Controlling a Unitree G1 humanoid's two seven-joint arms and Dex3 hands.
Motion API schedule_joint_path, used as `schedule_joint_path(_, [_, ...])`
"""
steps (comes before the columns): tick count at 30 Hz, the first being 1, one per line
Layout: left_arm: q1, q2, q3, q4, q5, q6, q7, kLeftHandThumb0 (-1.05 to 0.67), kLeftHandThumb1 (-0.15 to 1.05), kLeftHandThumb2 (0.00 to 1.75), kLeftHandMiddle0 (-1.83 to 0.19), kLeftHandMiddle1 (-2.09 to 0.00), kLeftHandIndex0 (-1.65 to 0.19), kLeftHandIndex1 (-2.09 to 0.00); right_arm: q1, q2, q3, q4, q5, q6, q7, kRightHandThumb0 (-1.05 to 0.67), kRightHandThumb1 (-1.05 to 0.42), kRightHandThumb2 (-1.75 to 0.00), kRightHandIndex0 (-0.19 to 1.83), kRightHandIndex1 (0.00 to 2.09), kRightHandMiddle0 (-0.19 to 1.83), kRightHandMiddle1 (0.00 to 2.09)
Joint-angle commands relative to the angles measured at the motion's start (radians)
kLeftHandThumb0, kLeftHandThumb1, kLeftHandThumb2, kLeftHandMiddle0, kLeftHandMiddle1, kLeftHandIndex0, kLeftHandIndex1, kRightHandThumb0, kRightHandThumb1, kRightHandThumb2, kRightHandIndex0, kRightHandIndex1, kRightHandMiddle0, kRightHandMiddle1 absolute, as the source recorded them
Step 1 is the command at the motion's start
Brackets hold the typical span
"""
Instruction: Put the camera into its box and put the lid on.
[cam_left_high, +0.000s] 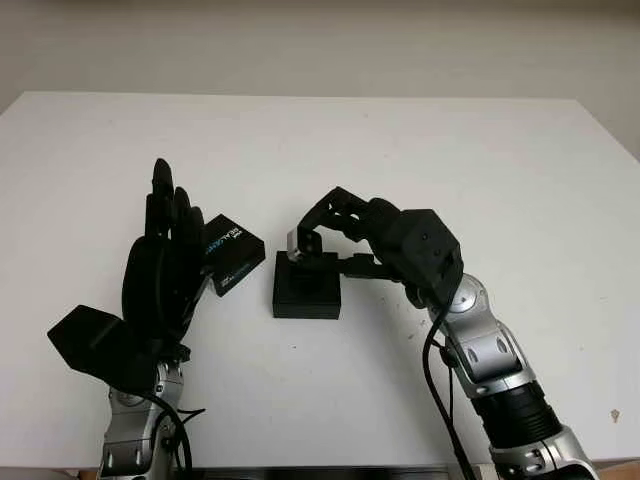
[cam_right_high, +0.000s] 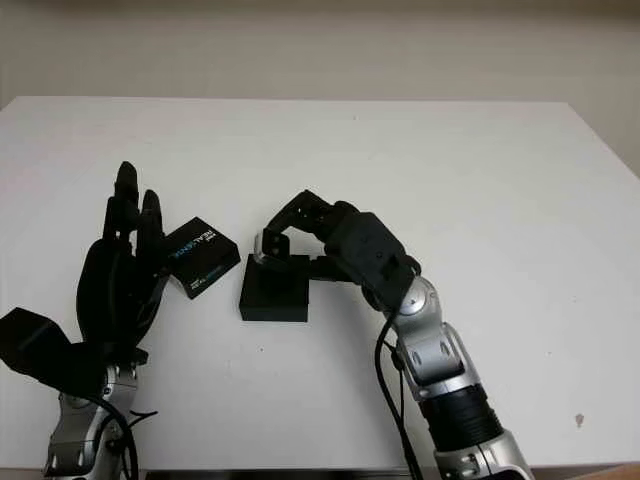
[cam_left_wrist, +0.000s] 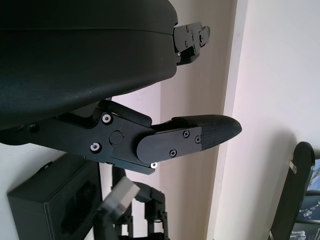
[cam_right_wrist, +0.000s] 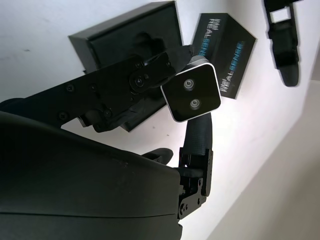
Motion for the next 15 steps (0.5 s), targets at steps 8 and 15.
schedule_joint_path(8, [0.003, -0.003, -0.001, -0.028, 0.002, 0.0, 0.005, -0.65, 1.05, 0.55, 0.13, -0.06, 0.15, -0.06, 0.046, -0.014, 0.012, -0.104, -0.036, 0.066, 0.011, -0.34, -1.03, -0.05, 0.22, 0.35, 0.19, 2.09])
schedule_joint_path(15, [0.003, 0.001, -0.006, -0.035, 0.008, 0.011, 0.002, -0.66, 1.05, 0.55, 0.15, -0.05, 0.16, -0.05, 0.063, -0.031, 0.017, -0.172, -0.055, 0.154, 0.034, -0.3, -1.04, -0.06, 0.2, 0.36, 0.14, 2.09])
